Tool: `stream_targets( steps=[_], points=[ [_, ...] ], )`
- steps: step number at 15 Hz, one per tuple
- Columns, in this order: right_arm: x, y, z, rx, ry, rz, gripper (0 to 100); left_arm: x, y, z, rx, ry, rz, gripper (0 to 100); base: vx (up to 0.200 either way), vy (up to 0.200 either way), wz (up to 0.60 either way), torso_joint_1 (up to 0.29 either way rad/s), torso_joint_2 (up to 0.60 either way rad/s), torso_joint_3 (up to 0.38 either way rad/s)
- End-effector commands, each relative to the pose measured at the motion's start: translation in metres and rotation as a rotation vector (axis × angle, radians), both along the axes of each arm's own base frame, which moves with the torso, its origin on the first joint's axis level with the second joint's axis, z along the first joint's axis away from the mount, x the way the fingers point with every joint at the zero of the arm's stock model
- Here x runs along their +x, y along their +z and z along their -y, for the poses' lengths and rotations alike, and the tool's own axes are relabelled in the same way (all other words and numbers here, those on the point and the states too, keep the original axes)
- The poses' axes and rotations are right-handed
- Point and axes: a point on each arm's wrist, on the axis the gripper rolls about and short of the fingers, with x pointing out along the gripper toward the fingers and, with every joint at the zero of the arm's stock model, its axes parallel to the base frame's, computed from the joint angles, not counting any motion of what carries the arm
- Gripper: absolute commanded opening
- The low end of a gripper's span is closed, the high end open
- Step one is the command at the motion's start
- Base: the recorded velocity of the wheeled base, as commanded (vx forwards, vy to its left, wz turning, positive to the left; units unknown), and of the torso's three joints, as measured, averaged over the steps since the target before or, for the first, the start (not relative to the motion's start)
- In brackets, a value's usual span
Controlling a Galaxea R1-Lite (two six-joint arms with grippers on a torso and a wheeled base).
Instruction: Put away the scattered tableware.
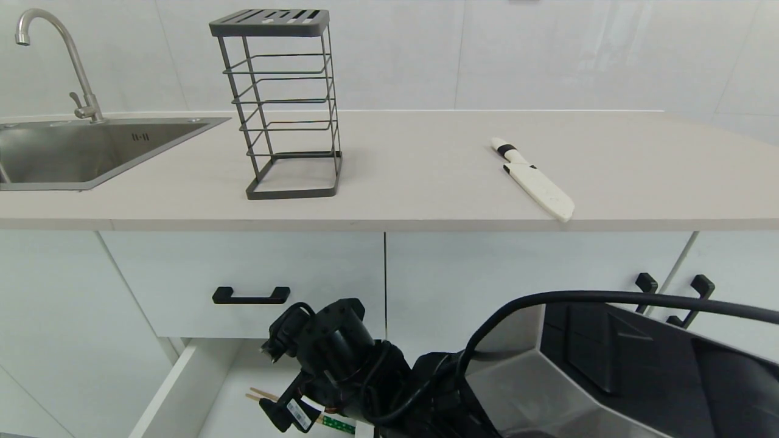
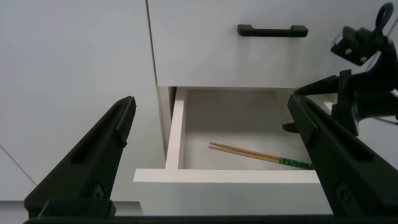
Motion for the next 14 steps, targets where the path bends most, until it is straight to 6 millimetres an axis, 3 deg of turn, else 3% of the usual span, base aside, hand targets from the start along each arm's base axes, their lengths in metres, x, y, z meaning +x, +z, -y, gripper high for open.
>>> stream_targets(
  steps=[1,5,6,7,8,10,14],
  points=[
    [-0.007,0.027,0.007,0.034,0.01,0.02,100,0.0,0.0,0.0,0.0,0.0,-0.002,100,0.0,0.0,0.0,0.0,0.0,0.0],
    [-0.038,0.067,0.032,0.072,0.084,0.005,100,0.0,0.0,0.0,0.0,0.0,-0.002,100,0.0,0.0,0.0,0.0,0.0,0.0],
    [-0.038,0.067,0.032,0.072,0.084,0.005,100,0.0,0.0,0.0,0.0,0.0,-0.002,100,0.0,0.0,0.0,0.0,0.0,0.0],
    [-0.058,0.094,0.057,0.124,0.154,-0.003,100,0.0,0.0,0.0,0.0,0.0,0.0,100,0.0,0.0,0.0,0.0,0.0,0.0],
    [-0.064,0.101,0.065,0.141,0.169,-0.003,100,0.0,0.0,0.0,0.0,0.0,-0.002,100,0.0,0.0,0.0,0.0,0.0,0.0],
    [-0.09,0.121,0.106,0.214,0.205,0.021,100,0.0,0.0,0.0,0.0,0.0,-0.002,100,0.0,0.0,0.0,0.0,0.0,0.0],
    [-0.09,0.164,0.16,0.384,0.131,0.143,100,0.0,0.0,0.0,0.0,0.0,-0.002,100,0.0,0.0,0.0,0.0,0.0,0.0]
  ],
)
